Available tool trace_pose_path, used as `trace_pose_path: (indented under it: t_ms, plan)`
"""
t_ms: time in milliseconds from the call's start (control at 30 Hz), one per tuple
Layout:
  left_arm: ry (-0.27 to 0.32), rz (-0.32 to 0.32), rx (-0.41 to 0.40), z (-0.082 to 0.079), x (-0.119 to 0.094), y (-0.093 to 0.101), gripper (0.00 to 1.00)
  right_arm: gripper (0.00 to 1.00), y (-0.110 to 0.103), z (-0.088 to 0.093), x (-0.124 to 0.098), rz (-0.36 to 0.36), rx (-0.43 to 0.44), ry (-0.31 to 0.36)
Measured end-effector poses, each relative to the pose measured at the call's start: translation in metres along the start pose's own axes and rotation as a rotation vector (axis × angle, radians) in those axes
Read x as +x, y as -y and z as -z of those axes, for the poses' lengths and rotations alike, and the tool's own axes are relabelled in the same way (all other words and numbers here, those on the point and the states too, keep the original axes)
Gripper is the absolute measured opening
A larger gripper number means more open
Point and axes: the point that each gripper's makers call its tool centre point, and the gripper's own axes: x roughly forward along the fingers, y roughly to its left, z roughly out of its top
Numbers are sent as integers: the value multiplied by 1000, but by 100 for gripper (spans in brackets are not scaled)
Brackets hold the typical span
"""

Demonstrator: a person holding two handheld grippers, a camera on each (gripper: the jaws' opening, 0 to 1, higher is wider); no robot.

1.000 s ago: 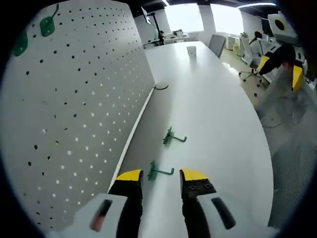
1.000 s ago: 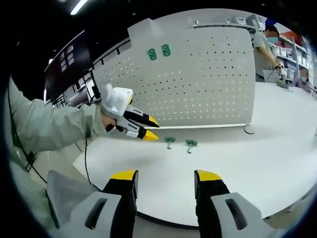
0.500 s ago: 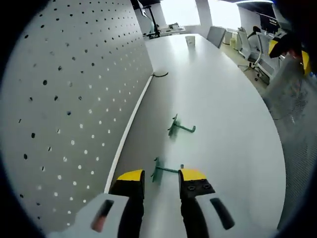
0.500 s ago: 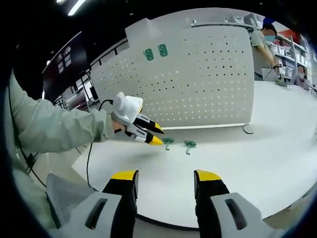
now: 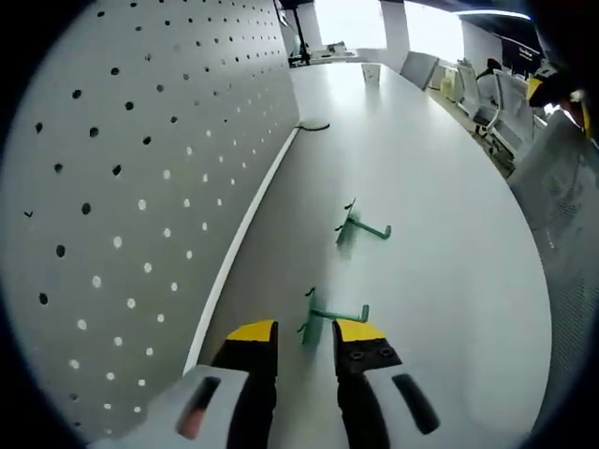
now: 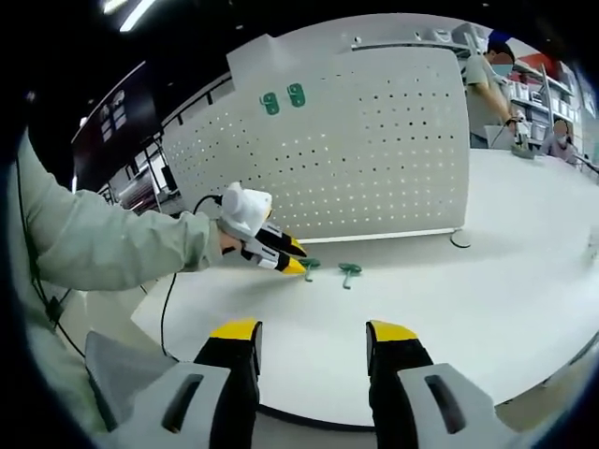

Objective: Insert the hook assembly into the mounting plate slot until the hook locks in place.

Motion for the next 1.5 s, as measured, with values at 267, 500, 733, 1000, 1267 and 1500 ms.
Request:
trace_pose_path:
  t_ms: [267, 500, 733, 1000, 1267, 1500]
  plan:
    - [7, 18, -8, 1, 2, 2, 20, 43, 3, -1, -1, 12, 8, 3]
    - [18, 35, -24, -1, 5, 7, 5, 43, 3, 1, -2, 14, 14, 1]
    - [32, 25, -51, -2, 6, 8, 4, 43, 2, 1, -4, 17, 14, 3]
    - [48, 16, -92, -1, 2, 13, 3, 43, 0, 3, -5, 20, 21, 4]
    - [82, -9, -123, -8, -8, 12, 3, 43, -3, -2, -7, 15, 12, 15]
    - [128, -40, -147, -18, -26, 10, 3, 42, -8, -10, -8, 1, -2, 32]
